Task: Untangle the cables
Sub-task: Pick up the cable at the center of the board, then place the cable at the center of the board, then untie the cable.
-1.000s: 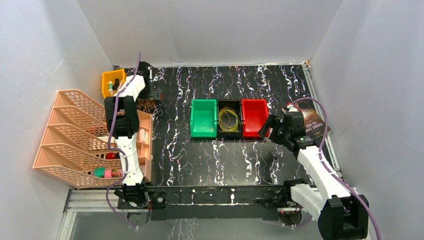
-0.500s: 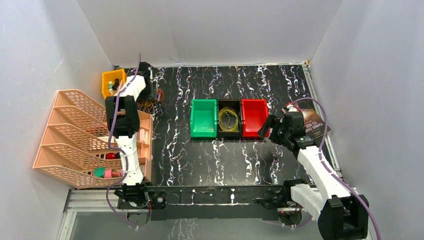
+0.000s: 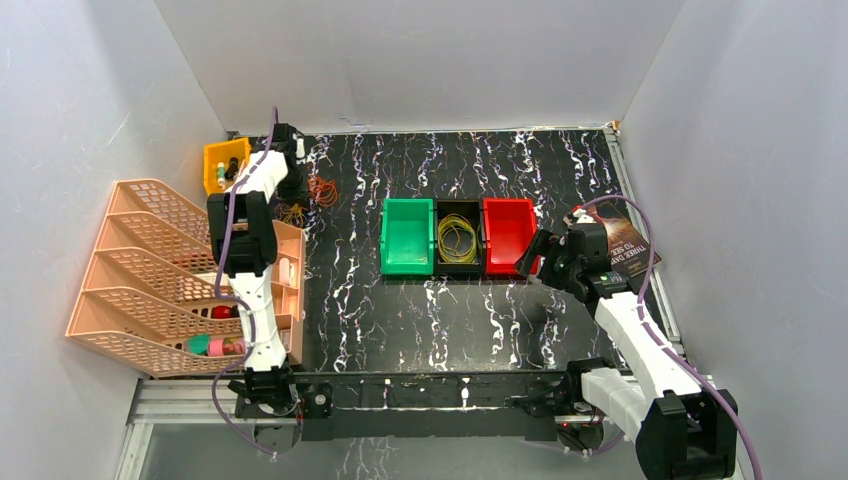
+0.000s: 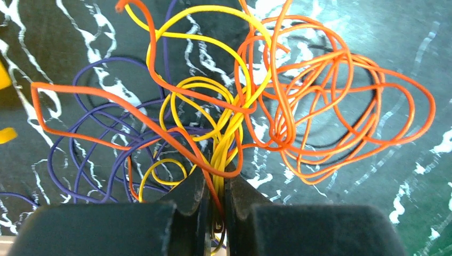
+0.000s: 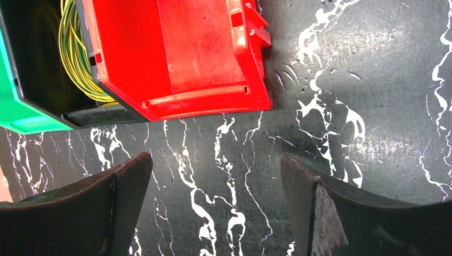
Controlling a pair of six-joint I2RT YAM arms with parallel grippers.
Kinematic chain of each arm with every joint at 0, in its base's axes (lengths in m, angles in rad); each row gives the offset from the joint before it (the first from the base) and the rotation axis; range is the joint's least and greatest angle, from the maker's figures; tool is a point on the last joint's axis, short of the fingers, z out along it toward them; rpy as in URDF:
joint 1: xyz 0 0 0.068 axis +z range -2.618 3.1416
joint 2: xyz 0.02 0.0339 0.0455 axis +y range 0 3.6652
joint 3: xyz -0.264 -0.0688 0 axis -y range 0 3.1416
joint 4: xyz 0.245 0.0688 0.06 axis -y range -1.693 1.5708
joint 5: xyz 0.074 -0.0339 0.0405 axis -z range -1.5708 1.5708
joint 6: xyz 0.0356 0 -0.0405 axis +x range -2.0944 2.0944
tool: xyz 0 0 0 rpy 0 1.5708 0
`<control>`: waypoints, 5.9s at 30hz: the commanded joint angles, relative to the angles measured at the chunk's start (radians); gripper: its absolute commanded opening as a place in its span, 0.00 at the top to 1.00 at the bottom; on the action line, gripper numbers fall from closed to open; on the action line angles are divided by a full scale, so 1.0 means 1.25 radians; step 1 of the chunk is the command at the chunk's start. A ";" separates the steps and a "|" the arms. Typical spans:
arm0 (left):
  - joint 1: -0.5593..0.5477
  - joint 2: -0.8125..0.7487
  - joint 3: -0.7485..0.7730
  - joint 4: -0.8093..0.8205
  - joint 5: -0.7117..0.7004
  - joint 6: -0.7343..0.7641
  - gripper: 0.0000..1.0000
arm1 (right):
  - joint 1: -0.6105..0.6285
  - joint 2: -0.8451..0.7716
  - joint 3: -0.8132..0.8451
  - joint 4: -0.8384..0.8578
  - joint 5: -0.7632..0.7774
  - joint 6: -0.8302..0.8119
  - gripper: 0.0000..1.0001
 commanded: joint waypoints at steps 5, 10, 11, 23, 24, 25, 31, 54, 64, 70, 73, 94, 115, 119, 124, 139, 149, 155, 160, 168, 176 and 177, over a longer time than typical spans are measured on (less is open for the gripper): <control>-0.026 -0.184 -0.103 0.033 0.113 -0.025 1.00 | -0.002 0.004 0.009 0.036 -0.024 0.003 0.02; -0.053 -0.270 -0.174 0.048 0.105 -0.057 1.00 | -0.003 0.015 0.012 0.046 -0.030 -0.004 0.02; -0.057 -0.291 -0.196 0.054 0.105 -0.069 1.00 | -0.002 0.017 0.012 0.048 -0.030 -0.004 0.02; -0.143 -0.529 -0.433 0.098 0.087 -0.133 1.00 | -0.002 0.025 0.016 0.060 -0.035 -0.009 0.02; -0.146 -0.555 -0.450 0.098 0.095 -0.138 1.00 | -0.002 0.026 0.016 0.059 -0.034 -0.011 0.02; -0.149 -0.578 -0.467 0.098 0.105 -0.142 1.00 | -0.002 0.026 0.017 0.060 -0.034 -0.013 0.02; -0.201 -0.718 -0.557 0.063 0.114 -0.185 1.00 | -0.003 0.034 0.022 0.084 -0.051 -0.016 0.02; -0.589 -0.973 -0.719 -0.104 -0.025 -0.466 1.00 | -0.002 -0.019 0.058 0.169 -0.095 -0.027 0.02; -0.905 -0.856 -0.708 -0.041 -0.121 -0.544 1.00 | -0.002 -0.059 0.043 0.180 -0.098 -0.013 0.02; -0.963 -0.772 -0.675 0.041 -0.079 -0.469 1.00 | -0.002 -0.090 0.039 0.165 -0.078 0.003 0.02; -0.966 -0.743 -0.667 0.079 -0.035 -0.424 1.00 | -0.002 -0.110 0.032 0.162 -0.065 0.014 0.02; -0.953 -0.544 -0.606 0.136 -0.081 -0.198 1.00 | -0.003 -0.131 0.008 0.119 -0.042 0.061 0.02; -0.810 -0.444 -0.656 0.241 0.009 -0.145 1.00 | -0.002 -0.167 0.004 0.111 -0.042 0.036 0.02; -0.785 -0.416 -0.626 0.249 0.013 -0.129 1.00 | -0.002 -0.167 0.004 0.110 -0.040 0.034 0.02; -0.748 -0.393 -0.594 0.256 0.018 -0.106 1.00 | -0.002 -0.167 0.002 0.108 -0.039 0.034 0.02; -0.734 -0.456 -0.614 0.219 0.095 -0.093 0.81 | -0.002 -0.172 0.003 0.102 -0.034 0.030 0.02; -0.700 -0.770 -0.695 0.156 0.049 -0.203 0.21 | -0.002 -0.147 0.040 0.071 0.027 0.002 0.03; -0.620 -0.834 -0.735 0.219 0.065 -0.273 0.20 | -0.002 -0.135 0.090 0.057 -0.262 -0.143 0.06; -0.602 -0.904 -0.793 0.275 -0.018 -0.365 0.20 | 0.050 -0.053 0.162 0.036 -0.307 -0.181 0.11; -0.599 -0.970 -0.873 0.326 -0.099 -0.481 0.20 | 0.351 0.137 0.246 0.081 -0.143 -0.252 0.13; -0.600 -0.983 -0.895 0.351 -0.097 -0.474 0.20 | 0.359 0.332 0.329 0.095 -0.177 -0.398 0.25; -0.600 -0.979 -0.892 0.345 -0.096 -0.467 0.20 | 0.358 0.348 0.332 0.105 -0.175 -0.407 0.26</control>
